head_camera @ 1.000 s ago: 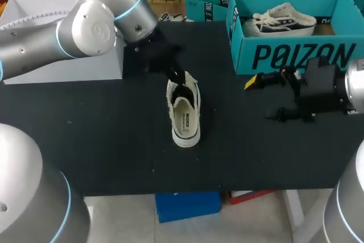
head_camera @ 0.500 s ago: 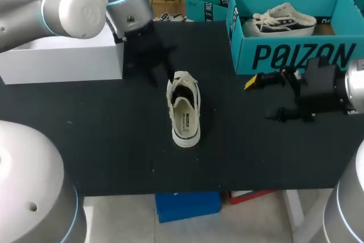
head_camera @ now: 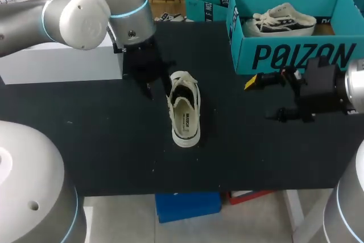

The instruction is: Take the shoe out of the shoebox, open the shoe tongue, remove and reinsert the insole, then place the shoe into the shoebox

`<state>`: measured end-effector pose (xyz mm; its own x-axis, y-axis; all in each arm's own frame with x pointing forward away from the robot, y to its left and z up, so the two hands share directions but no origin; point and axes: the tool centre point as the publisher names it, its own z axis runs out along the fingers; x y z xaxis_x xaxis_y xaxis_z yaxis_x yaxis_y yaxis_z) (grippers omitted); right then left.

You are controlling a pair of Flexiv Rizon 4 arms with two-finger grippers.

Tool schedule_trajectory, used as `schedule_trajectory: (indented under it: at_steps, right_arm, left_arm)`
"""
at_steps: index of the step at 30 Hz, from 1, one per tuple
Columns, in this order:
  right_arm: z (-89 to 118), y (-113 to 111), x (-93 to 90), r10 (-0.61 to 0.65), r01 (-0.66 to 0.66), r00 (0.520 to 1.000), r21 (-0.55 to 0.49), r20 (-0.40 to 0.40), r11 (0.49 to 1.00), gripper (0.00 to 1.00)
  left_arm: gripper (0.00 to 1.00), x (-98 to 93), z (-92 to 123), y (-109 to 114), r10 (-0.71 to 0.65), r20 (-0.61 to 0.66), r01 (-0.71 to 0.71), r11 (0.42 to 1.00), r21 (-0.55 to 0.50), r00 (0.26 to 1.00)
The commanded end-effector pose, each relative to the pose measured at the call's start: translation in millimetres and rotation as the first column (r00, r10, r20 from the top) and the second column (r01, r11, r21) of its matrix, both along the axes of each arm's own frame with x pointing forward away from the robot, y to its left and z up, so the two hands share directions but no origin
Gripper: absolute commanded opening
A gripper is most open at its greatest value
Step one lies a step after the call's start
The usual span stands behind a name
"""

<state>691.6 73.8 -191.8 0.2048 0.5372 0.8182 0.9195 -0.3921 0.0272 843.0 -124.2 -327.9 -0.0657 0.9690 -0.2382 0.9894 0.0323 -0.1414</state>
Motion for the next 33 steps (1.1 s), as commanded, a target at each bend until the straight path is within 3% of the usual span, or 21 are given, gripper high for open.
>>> schedule_trajectory:
  at_steps: [1,12,33]
  right_arm:
    - [-0.1,0.6,0.1,-0.001,0.001,1.0,-0.001,0.0,1.0,1.0]
    - [-0.1,0.6,0.1,-0.001,0.001,1.0,-0.001,0.0,1.0,1.0]
    - [-0.1,0.6,0.1,-0.001,0.001,1.0,-0.001,0.0,1.0,1.0]
  left_arm:
    - [0.47,5.2,-9.7,-6.0,-0.007,0.002,0.007,1.0,0.007,1.0]
    - [0.47,13.7,-23.3,-13.3,-0.042,0.016,0.042,0.999,0.031,0.999]
    - [0.45,10.0,-58.1,-14.4,-0.052,0.069,0.046,0.995,0.083,0.996]
